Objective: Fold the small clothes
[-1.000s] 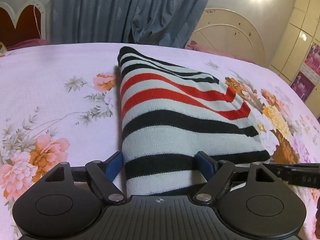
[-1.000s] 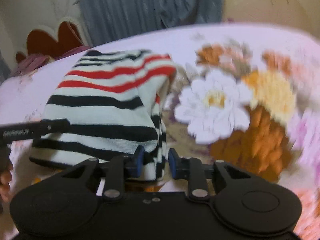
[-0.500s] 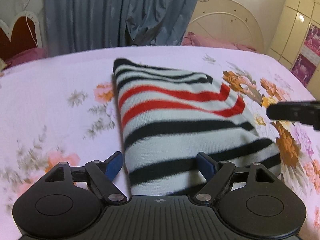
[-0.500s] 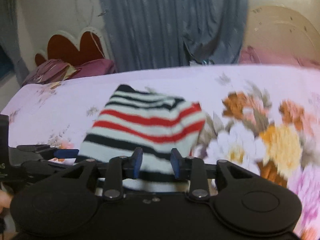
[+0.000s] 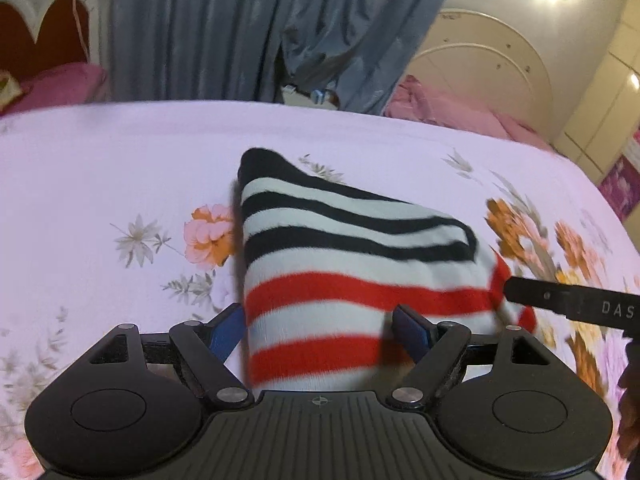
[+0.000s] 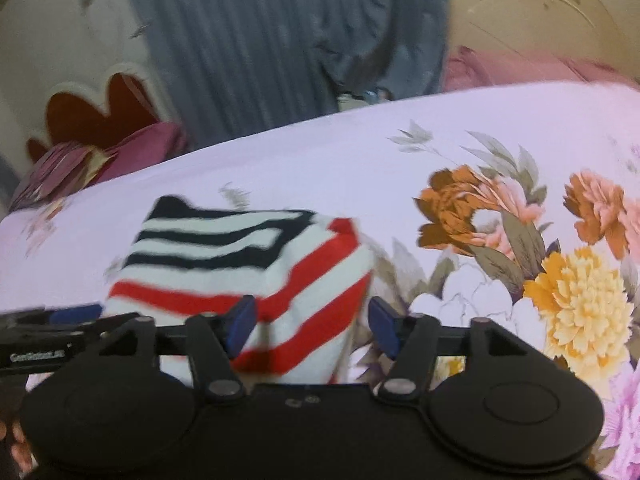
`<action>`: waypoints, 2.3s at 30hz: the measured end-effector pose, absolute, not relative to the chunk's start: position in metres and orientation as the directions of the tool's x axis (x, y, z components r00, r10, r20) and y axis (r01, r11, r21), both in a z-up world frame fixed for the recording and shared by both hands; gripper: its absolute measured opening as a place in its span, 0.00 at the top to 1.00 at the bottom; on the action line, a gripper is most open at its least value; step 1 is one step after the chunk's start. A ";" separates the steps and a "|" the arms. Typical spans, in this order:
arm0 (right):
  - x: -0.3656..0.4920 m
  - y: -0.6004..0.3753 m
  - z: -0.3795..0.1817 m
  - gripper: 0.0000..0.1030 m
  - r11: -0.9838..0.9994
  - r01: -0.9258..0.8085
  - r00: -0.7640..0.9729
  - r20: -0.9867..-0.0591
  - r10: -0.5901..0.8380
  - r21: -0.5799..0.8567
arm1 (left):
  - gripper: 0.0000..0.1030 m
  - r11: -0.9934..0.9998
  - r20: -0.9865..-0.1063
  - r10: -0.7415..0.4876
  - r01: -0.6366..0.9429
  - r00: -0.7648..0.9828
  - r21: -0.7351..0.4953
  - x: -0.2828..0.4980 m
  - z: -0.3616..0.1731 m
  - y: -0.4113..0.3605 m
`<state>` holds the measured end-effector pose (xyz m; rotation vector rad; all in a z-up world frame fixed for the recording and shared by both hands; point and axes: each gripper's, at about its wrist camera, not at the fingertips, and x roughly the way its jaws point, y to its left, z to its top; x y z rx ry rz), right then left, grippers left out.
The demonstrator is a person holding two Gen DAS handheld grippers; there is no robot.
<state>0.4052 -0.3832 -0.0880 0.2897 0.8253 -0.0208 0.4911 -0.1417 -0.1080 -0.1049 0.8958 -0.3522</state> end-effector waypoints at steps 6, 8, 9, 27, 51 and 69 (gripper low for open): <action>0.433 -0.391 -0.110 0.69 0.925 0.131 0.670 -0.720 0.182 0.356 | 0.23 0.931 -0.739 -0.365 0.213 0.566 -0.296 0.513 -0.129 -0.140; 0.433 -0.388 -0.107 0.79 0.934 0.101 0.698 -0.694 0.178 0.342 | 0.23 0.930 -0.730 -0.367 0.207 0.577 -0.305 0.515 -0.133 -0.139; 0.432 -0.384 -0.105 0.82 0.947 0.075 0.715 -0.679 0.167 0.312 | 0.23 0.931 -0.717 -0.363 0.207 0.595 -0.300 0.515 -0.135 -0.139; 0.431 -0.381 -0.091 0.76 0.981 0.073 0.779 -0.625 0.055 0.178 | 0.23 0.940 -0.679 -0.342 0.233 0.650 -0.250 0.512 -0.130 -0.147; 0.406 -0.360 -0.089 0.74 0.983 0.017 0.748 -0.655 0.110 0.185 | 0.23 0.933 -0.673 -0.347 0.313 0.654 -0.177 0.462 -0.110 -0.141; 0.359 -0.332 -0.114 0.82 0.996 -0.016 0.738 -0.673 -0.049 -0.089 | 0.23 0.935 -0.687 -0.346 0.293 0.639 -0.198 0.440 -0.133 -0.135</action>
